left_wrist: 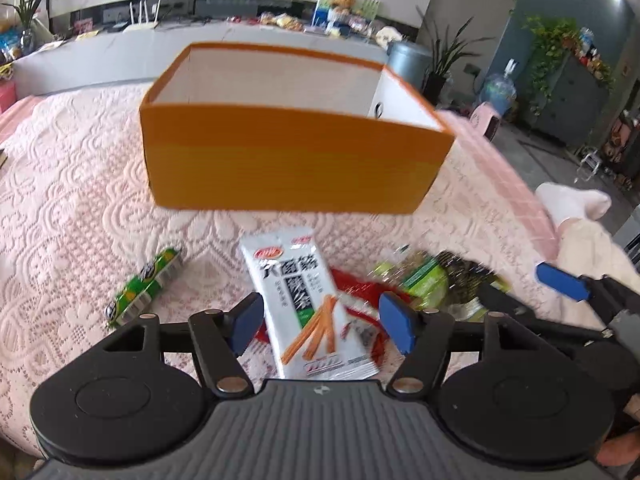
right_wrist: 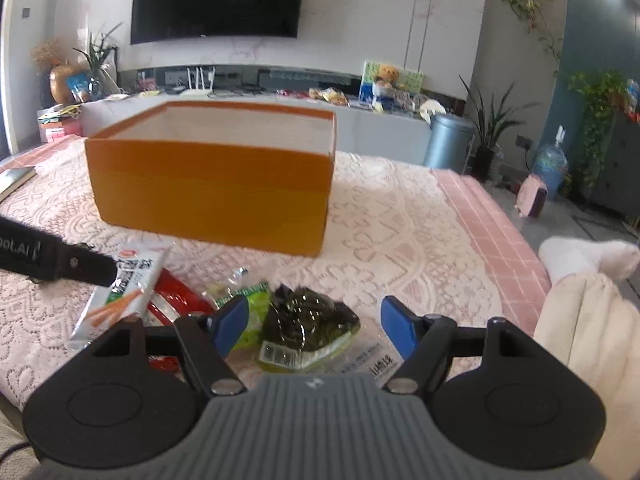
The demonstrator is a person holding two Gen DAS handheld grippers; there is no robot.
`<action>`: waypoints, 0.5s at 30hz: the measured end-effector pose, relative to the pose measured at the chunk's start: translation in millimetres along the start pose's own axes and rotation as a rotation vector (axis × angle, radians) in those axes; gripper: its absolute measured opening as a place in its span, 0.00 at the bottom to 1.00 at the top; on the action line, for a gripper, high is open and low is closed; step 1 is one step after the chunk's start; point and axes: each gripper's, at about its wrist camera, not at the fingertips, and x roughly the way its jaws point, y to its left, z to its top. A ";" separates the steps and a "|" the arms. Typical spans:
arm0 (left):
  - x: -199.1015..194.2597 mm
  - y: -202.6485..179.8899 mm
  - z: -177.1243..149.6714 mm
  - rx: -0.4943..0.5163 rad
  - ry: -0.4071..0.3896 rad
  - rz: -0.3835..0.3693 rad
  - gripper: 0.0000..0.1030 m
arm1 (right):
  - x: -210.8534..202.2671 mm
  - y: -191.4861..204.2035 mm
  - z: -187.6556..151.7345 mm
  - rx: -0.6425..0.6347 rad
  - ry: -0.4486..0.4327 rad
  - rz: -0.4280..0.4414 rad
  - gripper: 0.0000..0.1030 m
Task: Organize snacks
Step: 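Reach the left tool toward the white spicy-strip bag while the right tool reaches the green seaweed pack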
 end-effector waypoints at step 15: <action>34.6 0.9 3.7 -0.046 0.019 0.077 0.80 | 27.2 6.3 2.7 -0.019 -0.006 -0.055 0.64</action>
